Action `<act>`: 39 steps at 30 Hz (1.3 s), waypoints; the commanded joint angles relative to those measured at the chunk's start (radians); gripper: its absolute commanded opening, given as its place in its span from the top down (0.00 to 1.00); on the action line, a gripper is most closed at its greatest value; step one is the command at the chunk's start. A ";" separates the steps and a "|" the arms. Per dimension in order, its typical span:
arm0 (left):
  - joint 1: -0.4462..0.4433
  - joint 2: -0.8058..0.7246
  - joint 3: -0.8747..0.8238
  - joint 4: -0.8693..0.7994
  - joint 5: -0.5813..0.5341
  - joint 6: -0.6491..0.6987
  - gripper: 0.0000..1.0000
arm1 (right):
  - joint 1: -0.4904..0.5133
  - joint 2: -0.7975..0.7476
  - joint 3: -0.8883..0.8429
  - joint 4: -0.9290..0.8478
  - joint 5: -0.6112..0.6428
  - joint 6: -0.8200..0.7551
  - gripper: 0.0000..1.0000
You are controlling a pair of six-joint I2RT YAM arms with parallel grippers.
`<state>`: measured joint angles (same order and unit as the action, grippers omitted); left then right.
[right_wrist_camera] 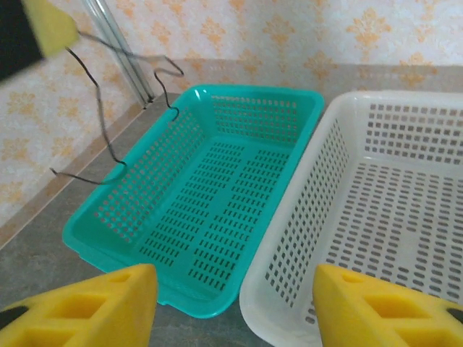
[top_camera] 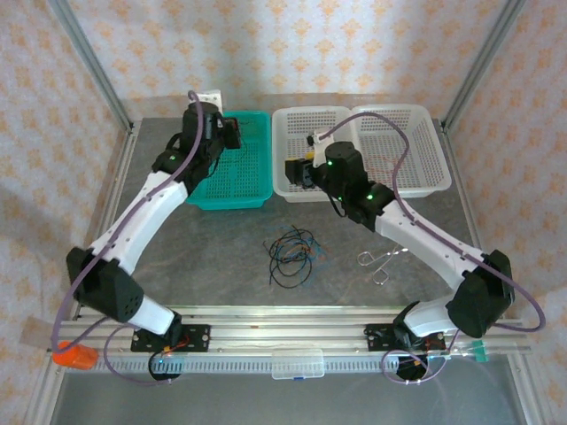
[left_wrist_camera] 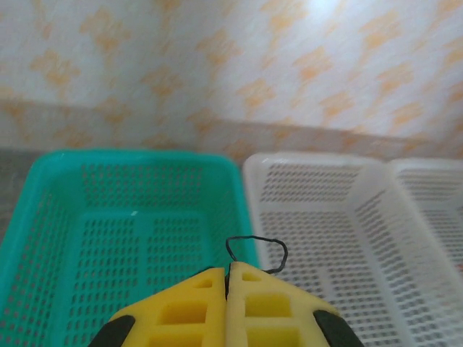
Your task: Untangle the cables
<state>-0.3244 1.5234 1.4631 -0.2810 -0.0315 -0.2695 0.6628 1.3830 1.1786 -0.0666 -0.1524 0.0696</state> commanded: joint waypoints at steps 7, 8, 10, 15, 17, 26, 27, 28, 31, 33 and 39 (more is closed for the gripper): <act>0.029 0.191 0.065 -0.039 -0.139 -0.084 1.00 | 0.001 -0.009 0.018 -0.196 0.263 0.235 0.13; 0.035 0.205 0.061 -0.027 -0.126 -0.086 1.00 | 0.000 0.003 0.026 -0.241 0.293 0.251 0.12; 0.050 0.238 0.062 -0.014 -0.094 -0.099 1.00 | 0.000 0.012 -0.002 -0.273 0.307 0.250 0.15; 0.094 0.308 0.048 0.026 -0.011 -0.158 1.00 | 0.000 -0.045 -0.120 -0.268 0.196 0.283 0.28; 0.108 0.328 0.034 0.046 0.016 -0.177 1.00 | 0.000 -0.076 -0.165 -0.247 0.142 0.291 0.30; 0.135 0.379 0.022 0.069 0.058 -0.221 0.63 | 0.000 -0.075 -0.243 -0.328 0.033 0.288 0.44; 0.135 0.371 0.017 0.072 0.059 -0.218 0.57 | 0.000 -0.073 -0.246 -0.341 0.024 0.283 0.47; 0.134 0.358 0.012 0.073 0.059 -0.216 0.52 | -0.001 -0.071 -0.246 -0.351 0.007 0.274 0.47; 0.131 0.290 -0.010 0.072 0.058 -0.193 0.35 | -0.002 -0.084 -0.261 -0.381 -0.018 0.258 0.51; 0.116 0.232 -0.030 0.068 0.060 -0.169 0.30 | -0.003 -0.089 -0.272 -0.397 -0.031 0.247 0.53; -0.003 0.029 -0.160 0.063 0.061 -0.092 0.28 | -0.002 -0.041 -0.286 -0.453 -0.031 0.255 0.62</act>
<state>-0.2638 1.6482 1.3567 -0.2272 0.0208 -0.4126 0.6621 1.3231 0.9085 -0.4664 -0.1833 0.3248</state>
